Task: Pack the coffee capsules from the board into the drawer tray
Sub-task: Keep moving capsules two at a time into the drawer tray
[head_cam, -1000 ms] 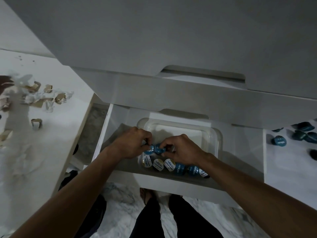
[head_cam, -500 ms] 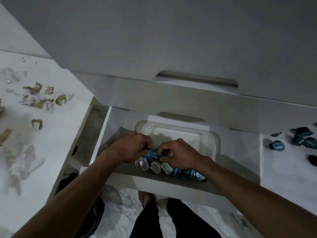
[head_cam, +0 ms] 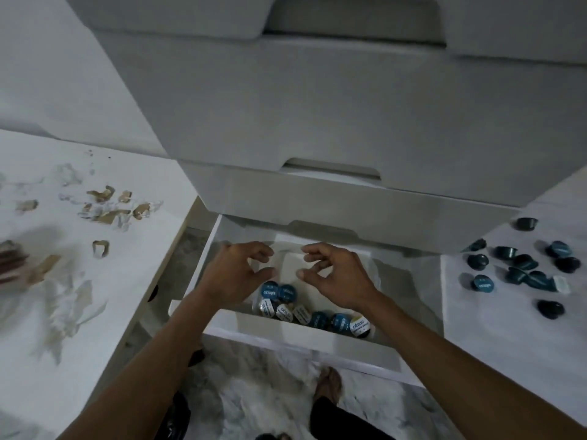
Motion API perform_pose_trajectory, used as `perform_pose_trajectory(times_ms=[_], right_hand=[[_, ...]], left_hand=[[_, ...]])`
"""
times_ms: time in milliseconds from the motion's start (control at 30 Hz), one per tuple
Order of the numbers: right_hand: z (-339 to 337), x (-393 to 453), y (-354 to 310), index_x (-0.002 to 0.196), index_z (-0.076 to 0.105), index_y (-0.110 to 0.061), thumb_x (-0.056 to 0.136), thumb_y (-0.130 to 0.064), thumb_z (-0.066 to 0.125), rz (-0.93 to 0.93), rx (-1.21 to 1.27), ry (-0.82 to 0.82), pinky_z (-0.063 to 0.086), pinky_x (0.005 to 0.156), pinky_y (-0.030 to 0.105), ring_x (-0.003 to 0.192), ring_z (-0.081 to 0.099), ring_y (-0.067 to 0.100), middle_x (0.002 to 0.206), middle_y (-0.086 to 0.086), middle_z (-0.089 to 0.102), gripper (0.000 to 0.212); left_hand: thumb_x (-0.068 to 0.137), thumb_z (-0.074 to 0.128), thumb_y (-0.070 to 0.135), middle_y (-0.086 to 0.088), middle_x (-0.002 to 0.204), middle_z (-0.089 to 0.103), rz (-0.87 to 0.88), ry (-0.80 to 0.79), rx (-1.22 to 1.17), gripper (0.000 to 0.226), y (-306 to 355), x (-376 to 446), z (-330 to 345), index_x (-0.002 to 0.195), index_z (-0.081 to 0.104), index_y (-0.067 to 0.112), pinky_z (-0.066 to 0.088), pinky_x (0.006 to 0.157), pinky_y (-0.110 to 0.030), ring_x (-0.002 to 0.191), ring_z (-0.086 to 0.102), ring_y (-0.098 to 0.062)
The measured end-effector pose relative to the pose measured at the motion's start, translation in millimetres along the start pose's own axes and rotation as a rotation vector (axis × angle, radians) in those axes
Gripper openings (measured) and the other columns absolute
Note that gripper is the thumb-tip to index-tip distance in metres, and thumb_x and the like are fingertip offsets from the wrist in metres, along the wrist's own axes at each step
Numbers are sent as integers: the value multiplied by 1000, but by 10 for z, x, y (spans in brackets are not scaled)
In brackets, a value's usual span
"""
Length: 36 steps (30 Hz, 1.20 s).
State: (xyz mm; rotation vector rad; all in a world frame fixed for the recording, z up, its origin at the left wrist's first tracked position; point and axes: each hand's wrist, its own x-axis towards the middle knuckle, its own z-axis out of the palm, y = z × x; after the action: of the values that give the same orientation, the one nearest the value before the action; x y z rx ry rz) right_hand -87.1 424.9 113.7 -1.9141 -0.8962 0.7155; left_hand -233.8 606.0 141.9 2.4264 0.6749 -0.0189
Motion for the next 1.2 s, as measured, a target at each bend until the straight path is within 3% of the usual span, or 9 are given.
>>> perform_pose_trajectory(times_ms=[100,167,233,333,467,633,767,1000,1200], right_hand=[[-85,-272,-234,118,65,-25,78,-35,79,-2,45,145,49,70,7,79,65,-1,101,-11,68,44],[-126,-525,-325,119,65,-24,79,-36,79,32,73,216,48,67,7,77,64,-1,101,-10,68,44],[-182,-813,-380,119,64,-24,79,-36,78,77,90,282,48,65,7,75,62,-4,101,-8,68,43],[-341,-1299,-375,119,64,-23,80,-36,77,114,85,376,49,65,9,73,61,-7,100,-6,69,43],[-770,-1944,-260,117,65,-21,81,-36,76,157,81,527,50,66,8,76,66,-2,98,-5,70,40],[-1505,-2704,85,117,64,-27,83,-40,74,196,77,722,52,68,11,82,67,-2,99,-6,72,39],[-2197,-3215,450,118,64,-28,84,-39,73,247,81,854,51,64,9,80,66,-5,98,-8,72,37],[-3375,-3767,1178,123,60,-27,88,-37,69,323,87,907,46,62,12,81,63,-7,94,-9,69,38],[-3981,-3697,1533,123,59,-29,87,-36,69,386,118,844,47,62,16,81,62,-4,91,-13,66,38]], left_hand=[[79,77,37,9,106,72,-3,53,-76,34,209,-160,-113,109,68,25,56,79,-27,71,63,4],[78,78,35,10,99,72,30,74,-102,31,356,-288,-101,106,69,25,49,65,-11,66,62,5],[78,79,33,11,95,71,76,89,-136,28,550,-397,-51,103,70,26,44,60,-5,63,63,4],[79,78,34,14,93,70,153,69,-199,25,955,-544,118,101,69,28,46,58,-9,59,65,1],[80,76,35,15,95,70,261,38,-260,26,1664,-674,400,103,68,28,53,66,-22,55,66,1],[80,75,36,13,97,69,399,-28,-283,26,2638,-734,817,104,69,29,59,70,-37,60,67,-7],[79,76,37,15,97,69,485,-37,-283,28,3411,-653,1312,104,68,30,60,71,-40,62,67,-7],[79,73,41,16,97,68,434,-43,-240,27,4506,-552,2336,104,66,34,60,73,-39,69,67,-5],[82,71,43,17,95,69,262,-5,-123,27,4784,-439,2698,107,65,35,55,72,-28,62,64,0]])
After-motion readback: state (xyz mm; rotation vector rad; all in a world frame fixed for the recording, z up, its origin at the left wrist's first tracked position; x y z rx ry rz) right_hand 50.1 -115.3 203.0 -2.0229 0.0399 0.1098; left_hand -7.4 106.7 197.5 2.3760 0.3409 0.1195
